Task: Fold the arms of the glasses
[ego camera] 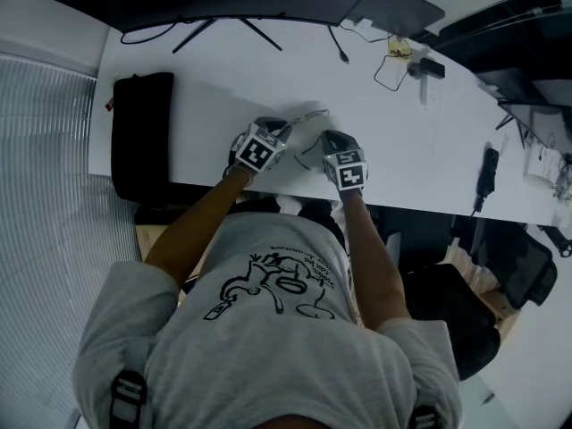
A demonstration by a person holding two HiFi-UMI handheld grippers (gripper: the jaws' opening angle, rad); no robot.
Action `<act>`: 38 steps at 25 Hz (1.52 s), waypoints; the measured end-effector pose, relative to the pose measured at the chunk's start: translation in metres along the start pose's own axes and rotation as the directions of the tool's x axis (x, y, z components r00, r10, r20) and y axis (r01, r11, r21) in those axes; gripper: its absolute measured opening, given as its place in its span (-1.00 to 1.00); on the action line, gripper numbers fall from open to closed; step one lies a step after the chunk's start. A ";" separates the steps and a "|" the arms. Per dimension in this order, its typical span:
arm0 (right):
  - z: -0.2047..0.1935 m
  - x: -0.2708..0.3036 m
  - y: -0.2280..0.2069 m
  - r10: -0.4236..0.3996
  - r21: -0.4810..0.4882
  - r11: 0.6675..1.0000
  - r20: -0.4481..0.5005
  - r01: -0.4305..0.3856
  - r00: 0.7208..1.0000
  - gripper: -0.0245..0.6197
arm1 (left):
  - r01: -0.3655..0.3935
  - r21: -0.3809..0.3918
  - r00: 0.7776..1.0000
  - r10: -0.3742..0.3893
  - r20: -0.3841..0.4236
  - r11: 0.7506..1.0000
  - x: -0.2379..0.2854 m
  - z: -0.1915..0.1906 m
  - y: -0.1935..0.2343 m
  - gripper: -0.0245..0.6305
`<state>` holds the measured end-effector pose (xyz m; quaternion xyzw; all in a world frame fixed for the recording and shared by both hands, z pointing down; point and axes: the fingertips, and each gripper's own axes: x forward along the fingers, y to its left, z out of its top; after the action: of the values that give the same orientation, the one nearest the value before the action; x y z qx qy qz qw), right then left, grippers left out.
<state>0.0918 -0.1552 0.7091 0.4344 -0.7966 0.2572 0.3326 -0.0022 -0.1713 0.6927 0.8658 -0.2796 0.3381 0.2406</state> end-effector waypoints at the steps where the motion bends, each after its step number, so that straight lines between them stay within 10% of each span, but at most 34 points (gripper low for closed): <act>1: 0.000 0.000 0.001 0.001 -0.001 1.000 0.001 -0.001 1.000 -0.83 | 0.001 -0.001 1.000 -0.001 0.000 1.000 0.000 -0.001 -0.001 -0.73; 38: 0.002 -0.003 0.004 0.004 0.015 1.000 0.012 -0.004 1.000 -0.85 | 0.002 0.008 1.000 -0.002 0.002 1.000 -0.005 0.000 -0.024 -0.74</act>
<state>0.0891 -0.1527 0.7049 0.4367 -0.7975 0.2614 0.3240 0.0102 -0.1519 0.6832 0.8673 -0.2778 0.3380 0.2373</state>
